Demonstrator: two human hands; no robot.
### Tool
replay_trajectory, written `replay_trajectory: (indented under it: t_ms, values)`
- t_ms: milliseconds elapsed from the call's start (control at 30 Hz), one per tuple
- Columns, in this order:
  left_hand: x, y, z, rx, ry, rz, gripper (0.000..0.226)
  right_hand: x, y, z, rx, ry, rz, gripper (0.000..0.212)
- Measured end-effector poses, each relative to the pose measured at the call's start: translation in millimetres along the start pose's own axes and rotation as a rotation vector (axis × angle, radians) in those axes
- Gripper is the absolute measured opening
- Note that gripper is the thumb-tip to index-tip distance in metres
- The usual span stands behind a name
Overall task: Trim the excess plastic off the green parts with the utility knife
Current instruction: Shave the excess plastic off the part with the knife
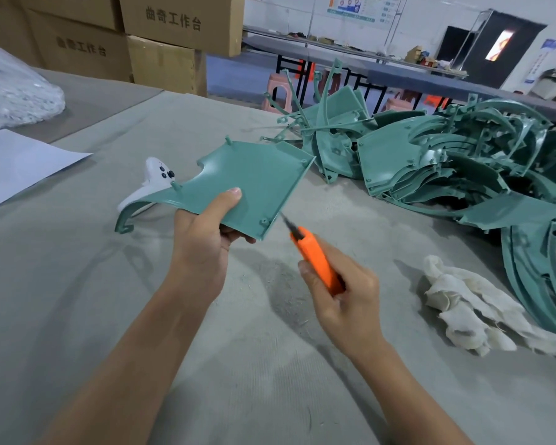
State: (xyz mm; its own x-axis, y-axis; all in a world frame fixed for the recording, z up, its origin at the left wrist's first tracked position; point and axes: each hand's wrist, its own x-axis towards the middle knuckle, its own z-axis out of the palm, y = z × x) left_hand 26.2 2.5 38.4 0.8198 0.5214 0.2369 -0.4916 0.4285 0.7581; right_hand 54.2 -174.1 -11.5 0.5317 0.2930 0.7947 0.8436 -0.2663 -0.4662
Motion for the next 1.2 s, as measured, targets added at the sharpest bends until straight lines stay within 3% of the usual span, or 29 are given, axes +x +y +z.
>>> replay_trajectory:
  t_ms: [300, 467, 667, 833, 1000, 1100, 1200]
  values:
    - [1, -1, -3, 0.025, 0.013, -0.004, 0.018, -7, 1, -4, 0.05, -0.118, -0.041, 0.051]
    - [-2, -3, 1, 0.045, -0.024, -0.017, 0.027, -2, 8, 0, -0.034, 0.048, 0.035, 0.038]
    - [0, -3, -2, 0.034, -0.018, -0.018, 0.023, -11, 0, -3, 0.039, -0.163, -0.036, 0.048]
    - [-3, -3, 1, 0.053, -0.062, -0.013, 0.028, -4, 4, -2, -0.013, 0.014, 0.014, 0.045]
    - [-2, -5, -2, 0.042, -0.047, -0.033, 0.021, -11, -5, -2, 0.08, -0.192, -0.041, 0.047]
    - [-1, -4, -4, 0.042, -0.061, -0.063, 0.021, 1, -2, -7, 0.038, 0.028, 0.076, 0.028]
    - [-1, -1, -4, 0.053, -0.103, -0.104, 0.032, 12, 8, -19, 0.051, 0.18, 0.23, 0.034]
